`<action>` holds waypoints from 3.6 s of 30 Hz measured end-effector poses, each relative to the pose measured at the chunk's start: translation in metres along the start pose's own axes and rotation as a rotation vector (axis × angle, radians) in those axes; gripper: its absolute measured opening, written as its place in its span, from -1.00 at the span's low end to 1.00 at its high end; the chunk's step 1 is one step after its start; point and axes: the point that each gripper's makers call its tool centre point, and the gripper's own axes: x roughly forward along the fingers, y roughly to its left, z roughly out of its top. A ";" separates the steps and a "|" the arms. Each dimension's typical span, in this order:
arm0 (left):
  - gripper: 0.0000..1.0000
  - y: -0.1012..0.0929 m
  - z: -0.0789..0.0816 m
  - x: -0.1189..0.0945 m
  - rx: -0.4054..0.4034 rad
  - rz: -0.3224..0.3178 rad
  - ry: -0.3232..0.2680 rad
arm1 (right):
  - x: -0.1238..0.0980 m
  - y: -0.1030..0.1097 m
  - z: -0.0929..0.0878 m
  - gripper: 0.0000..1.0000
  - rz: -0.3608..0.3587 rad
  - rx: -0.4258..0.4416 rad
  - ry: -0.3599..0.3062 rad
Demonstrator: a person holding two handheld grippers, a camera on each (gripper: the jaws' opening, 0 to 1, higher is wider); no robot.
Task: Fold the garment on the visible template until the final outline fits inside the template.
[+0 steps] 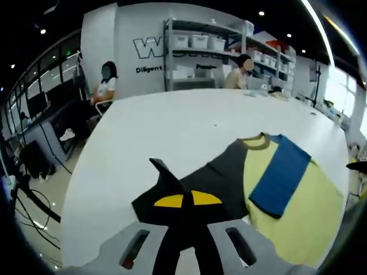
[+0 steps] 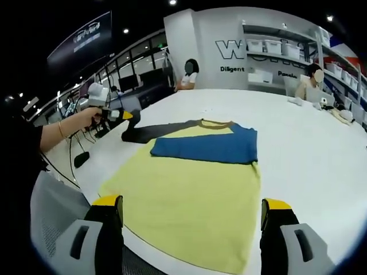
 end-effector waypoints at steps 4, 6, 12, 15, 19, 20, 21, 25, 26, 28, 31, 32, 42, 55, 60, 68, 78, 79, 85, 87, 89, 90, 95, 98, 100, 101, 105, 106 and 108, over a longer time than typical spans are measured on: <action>-1.00 -0.021 0.007 0.007 0.006 -0.039 -0.009 | 0.001 0.000 -0.001 0.98 0.001 -0.004 0.014; -1.00 -0.031 0.010 0.009 0.008 -0.062 -0.009 | 0.001 0.003 -0.003 0.98 0.014 0.012 0.023; -1.00 -0.055 0.013 0.012 0.000 -0.108 -0.014 | 0.000 0.004 -0.005 0.97 0.014 0.013 0.029; -1.00 -0.070 0.019 0.015 0.012 -0.130 -0.032 | 0.000 0.004 -0.007 0.95 0.014 0.014 0.036; -1.00 -0.091 0.026 0.021 0.017 -0.166 -0.049 | -0.001 0.004 -0.009 0.94 0.018 0.010 0.047; -1.00 -0.094 0.028 0.022 0.017 -0.170 -0.051 | -0.001 0.004 -0.008 0.94 0.020 0.011 0.046; -1.00 -0.099 0.030 0.023 0.017 -0.177 -0.054 | -0.002 0.004 -0.007 0.94 0.020 0.012 0.044; -1.00 -0.123 0.040 0.027 0.034 -0.214 -0.077 | -0.002 0.003 -0.008 0.94 0.014 0.006 0.050; -1.00 -0.129 0.042 0.028 0.042 -0.230 -0.079 | -0.002 0.003 -0.009 0.93 0.015 0.003 0.053; -1.00 -0.142 0.044 0.029 0.062 -0.256 -0.081 | -0.003 0.002 -0.010 0.93 0.013 -0.005 0.059; -1.00 -0.156 0.045 0.033 0.090 -0.273 -0.078 | -0.005 0.001 -0.011 0.93 0.011 0.002 0.060; -1.00 -0.161 0.046 0.033 0.091 -0.281 -0.080 | -0.005 0.000 -0.012 0.93 0.008 0.006 0.061; -1.00 -0.193 0.054 0.036 0.124 -0.334 -0.089 | -0.009 -0.002 -0.016 0.93 0.003 0.020 0.063; -1.00 -0.240 0.068 0.035 0.146 -0.411 -0.115 | -0.012 -0.004 -0.020 0.91 -0.001 0.018 0.079; -1.00 -0.253 0.070 0.035 0.178 -0.432 -0.113 | -0.014 -0.004 -0.023 0.91 -0.005 0.023 0.086; -1.00 -0.281 0.064 0.032 0.217 -0.491 -0.116 | -0.014 -0.005 -0.022 0.91 -0.009 0.028 0.086; -1.00 -0.323 0.043 0.028 0.271 -0.573 -0.098 | -0.016 -0.005 -0.028 0.91 -0.011 0.036 0.095; -1.00 -0.326 0.041 0.028 0.275 -0.574 -0.096 | -0.016 -0.005 -0.028 0.91 -0.012 0.037 0.095; -0.99 -0.336 0.025 0.035 0.296 -0.585 -0.065 | -0.017 -0.006 -0.030 0.91 -0.015 0.042 0.098; -0.99 -0.338 0.020 0.038 0.293 -0.588 -0.060 | -0.017 -0.006 -0.031 0.91 -0.014 0.042 0.100; -0.99 -0.342 0.014 0.043 0.289 -0.590 -0.041 | -0.016 -0.006 -0.033 0.91 -0.013 0.045 0.105; -0.99 -0.344 0.012 0.045 0.289 -0.588 -0.036 | -0.016 -0.006 -0.033 0.91 -0.013 0.044 0.106; -0.99 -0.349 0.000 0.057 0.282 -0.572 -0.009 | -0.015 -0.004 -0.033 0.91 -0.008 0.044 0.103; -0.99 -0.356 -0.008 0.063 0.272 -0.578 0.005 | -0.015 -0.004 -0.033 0.91 -0.009 0.049 0.100; -0.99 -0.360 -0.013 0.065 0.270 -0.584 0.010 | -0.015 -0.005 -0.035 0.91 -0.012 0.051 0.103; -0.99 -0.363 -0.014 0.064 0.262 -0.596 0.009 | -0.016 -0.005 -0.036 0.91 -0.014 0.053 0.105; -0.76 -0.369 -0.015 0.063 0.211 -0.619 0.015 | -0.017 -0.008 -0.040 0.91 -0.021 0.063 0.110; -0.72 -0.368 -0.015 0.063 0.213 -0.615 0.014 | -0.017 -0.008 -0.040 0.91 -0.022 0.065 0.109; -0.60 -0.367 -0.012 0.063 0.221 -0.610 0.002 | -0.017 -0.009 -0.040 0.91 -0.024 0.069 0.107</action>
